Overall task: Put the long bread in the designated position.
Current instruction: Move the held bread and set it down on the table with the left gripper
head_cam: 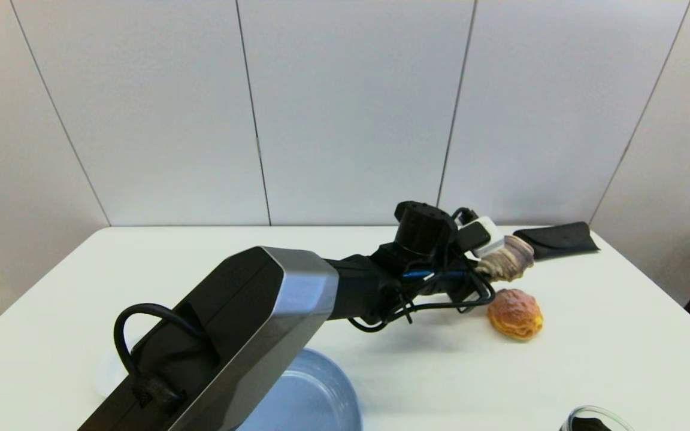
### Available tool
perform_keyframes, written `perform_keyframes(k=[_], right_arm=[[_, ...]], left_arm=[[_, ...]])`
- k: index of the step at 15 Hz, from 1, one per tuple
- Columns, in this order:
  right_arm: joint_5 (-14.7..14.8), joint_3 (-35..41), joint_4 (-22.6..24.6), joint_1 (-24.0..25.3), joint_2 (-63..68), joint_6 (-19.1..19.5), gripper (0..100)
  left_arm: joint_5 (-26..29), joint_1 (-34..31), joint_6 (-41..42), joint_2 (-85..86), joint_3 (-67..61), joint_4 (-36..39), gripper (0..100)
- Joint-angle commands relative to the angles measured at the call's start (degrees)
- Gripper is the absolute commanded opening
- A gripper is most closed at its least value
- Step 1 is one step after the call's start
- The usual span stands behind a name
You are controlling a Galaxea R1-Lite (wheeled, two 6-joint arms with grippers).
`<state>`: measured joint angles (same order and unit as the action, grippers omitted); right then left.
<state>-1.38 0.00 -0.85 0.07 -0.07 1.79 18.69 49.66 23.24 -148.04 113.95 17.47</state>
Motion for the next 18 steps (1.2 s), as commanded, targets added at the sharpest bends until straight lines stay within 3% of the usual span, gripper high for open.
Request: perform_keyframes(k=[1,18], right_arm=[[0.0,0.0,0.0,0.0,0.1,0.1,100],[0.0,0.0,0.0,0.0,0.1,0.1,100]], left_arm=[[0.1,-0.1,0.3,-0.4,0.0,0.3,0],[0.4,-0.3,0.4,-0.6,0.0,-0.2,0]])
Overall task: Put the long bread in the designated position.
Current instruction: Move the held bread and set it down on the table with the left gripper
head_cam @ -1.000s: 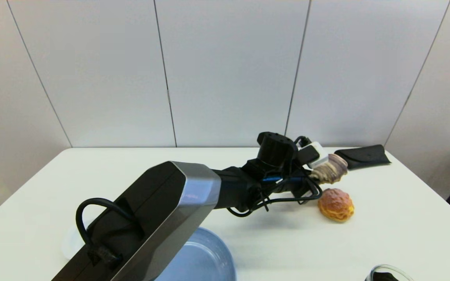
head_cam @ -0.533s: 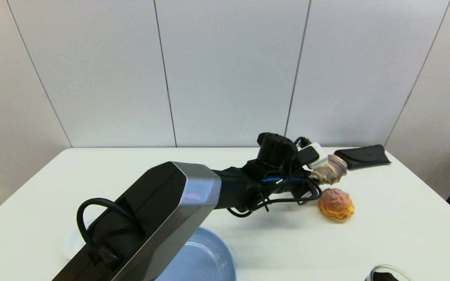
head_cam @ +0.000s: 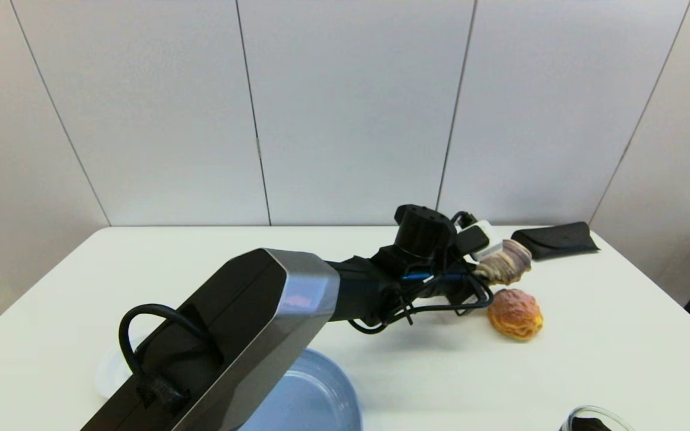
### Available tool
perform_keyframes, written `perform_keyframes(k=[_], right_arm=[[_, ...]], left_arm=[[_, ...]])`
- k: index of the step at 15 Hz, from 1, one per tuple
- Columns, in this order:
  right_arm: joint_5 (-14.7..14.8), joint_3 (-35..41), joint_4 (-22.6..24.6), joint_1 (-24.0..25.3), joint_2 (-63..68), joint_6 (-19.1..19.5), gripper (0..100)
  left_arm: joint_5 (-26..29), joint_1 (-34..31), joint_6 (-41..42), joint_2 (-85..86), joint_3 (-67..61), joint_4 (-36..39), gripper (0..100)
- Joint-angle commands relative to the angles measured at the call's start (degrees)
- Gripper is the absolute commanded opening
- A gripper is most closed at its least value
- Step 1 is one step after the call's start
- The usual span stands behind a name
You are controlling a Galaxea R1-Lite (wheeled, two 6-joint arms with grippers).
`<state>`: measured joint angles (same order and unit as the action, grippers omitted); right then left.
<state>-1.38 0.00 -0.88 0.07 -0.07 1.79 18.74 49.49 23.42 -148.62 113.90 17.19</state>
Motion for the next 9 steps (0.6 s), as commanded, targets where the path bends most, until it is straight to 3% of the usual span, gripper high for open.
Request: perform_keyframes(k=[1,6,7,9], right_arm=[[0.0,0.0,0.0,0.0,0.1,0.1,100],[0.0,0.0,0.0,0.0,0.1,0.1,100],[0.0,0.0,0.0,0.0,0.1,0.1,100],[0.0,0.0,0.0,0.0,0.1,0.1,100]], left_arm=[[0.7,-0.2,0.4,0.0,0.0,0.0,0],[1.0,-0.7,1.2,-0.1,0.0,0.1,0],[1.0,-0.7,1.2,-0.1,0.0,0.1,100],[1.0,-0.8,1.3,-0.1,0.0,0.1,100]])
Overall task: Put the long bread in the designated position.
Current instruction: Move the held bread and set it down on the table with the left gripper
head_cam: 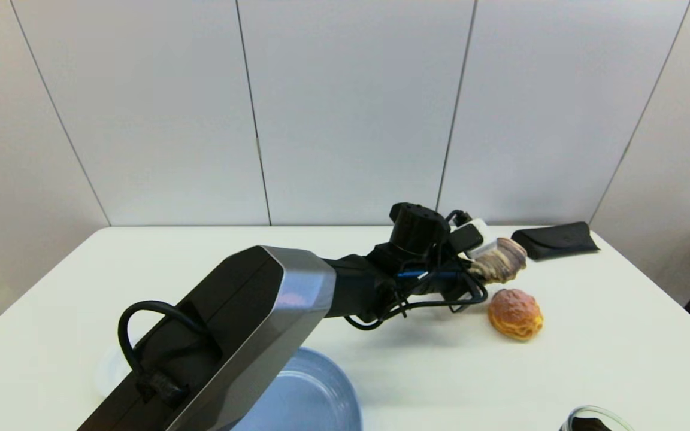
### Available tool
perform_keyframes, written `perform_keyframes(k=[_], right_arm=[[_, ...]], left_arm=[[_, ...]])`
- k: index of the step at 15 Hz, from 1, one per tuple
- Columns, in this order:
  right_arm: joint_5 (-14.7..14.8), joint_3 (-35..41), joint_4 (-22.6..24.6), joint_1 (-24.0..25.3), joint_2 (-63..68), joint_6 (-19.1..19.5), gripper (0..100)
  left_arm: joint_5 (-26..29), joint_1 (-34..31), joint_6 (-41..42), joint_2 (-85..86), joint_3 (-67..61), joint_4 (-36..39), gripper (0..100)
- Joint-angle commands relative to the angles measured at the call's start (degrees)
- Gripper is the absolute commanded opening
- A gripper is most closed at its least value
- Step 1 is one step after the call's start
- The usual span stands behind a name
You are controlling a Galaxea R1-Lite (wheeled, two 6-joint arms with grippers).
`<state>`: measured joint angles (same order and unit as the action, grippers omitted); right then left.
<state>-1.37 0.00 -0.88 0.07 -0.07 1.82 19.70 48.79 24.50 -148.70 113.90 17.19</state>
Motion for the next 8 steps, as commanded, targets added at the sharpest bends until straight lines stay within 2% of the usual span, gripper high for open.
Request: perform_keyframes(k=[1,8], right_arm=[[0.0,0.0,0.0,0.0,0.1,0.0,100],[0.0,0.0,0.0,0.0,0.1,0.0,100]], left_arm=[[0.1,-0.1,0.2,0.0,0.0,0.1,100],[0.2,-0.1,0.2,-0.4,0.0,0.3,100]])
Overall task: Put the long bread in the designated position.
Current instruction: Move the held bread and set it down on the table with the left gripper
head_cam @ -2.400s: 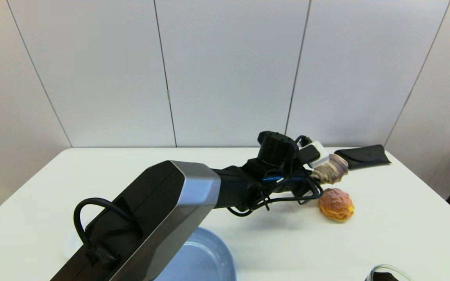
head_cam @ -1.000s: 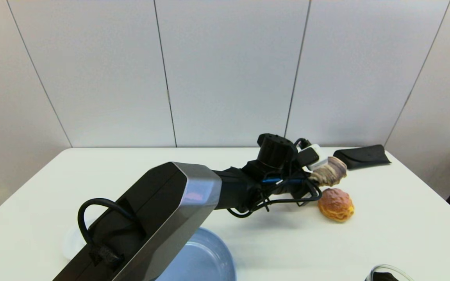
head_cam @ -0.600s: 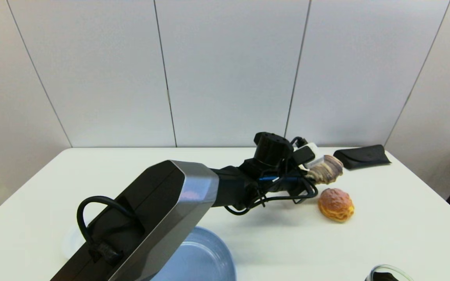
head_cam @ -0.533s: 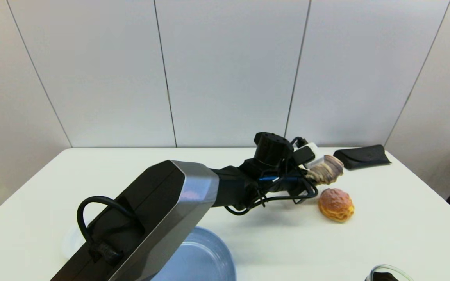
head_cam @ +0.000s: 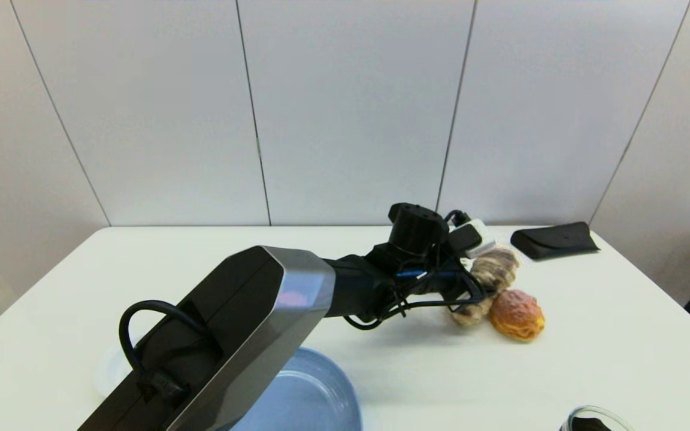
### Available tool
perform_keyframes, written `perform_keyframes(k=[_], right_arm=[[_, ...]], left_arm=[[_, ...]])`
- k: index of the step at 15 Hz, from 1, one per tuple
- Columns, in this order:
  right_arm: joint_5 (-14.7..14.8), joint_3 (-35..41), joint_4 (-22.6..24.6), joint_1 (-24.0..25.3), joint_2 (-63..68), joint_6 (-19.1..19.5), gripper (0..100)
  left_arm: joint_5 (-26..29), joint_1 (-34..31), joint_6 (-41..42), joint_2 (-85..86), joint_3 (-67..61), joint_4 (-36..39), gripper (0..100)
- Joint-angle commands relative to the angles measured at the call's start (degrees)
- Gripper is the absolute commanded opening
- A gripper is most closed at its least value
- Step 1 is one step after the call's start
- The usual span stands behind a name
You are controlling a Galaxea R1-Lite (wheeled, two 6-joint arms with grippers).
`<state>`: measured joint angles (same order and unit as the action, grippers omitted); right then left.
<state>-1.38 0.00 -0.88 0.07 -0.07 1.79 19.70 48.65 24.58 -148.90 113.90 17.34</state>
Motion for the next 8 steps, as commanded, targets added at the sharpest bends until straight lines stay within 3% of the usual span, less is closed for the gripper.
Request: perform_keyframes(k=[1,8], right_arm=[[0.0,0.0,0.0,0.0,0.1,0.1,100],[0.0,0.0,0.0,0.0,0.1,0.1,100]], left_arm=[[0.2,0.0,0.2,-0.2,0.0,0.2,100],[0.3,0.0,0.2,-0.2,0.0,0.2,100]])
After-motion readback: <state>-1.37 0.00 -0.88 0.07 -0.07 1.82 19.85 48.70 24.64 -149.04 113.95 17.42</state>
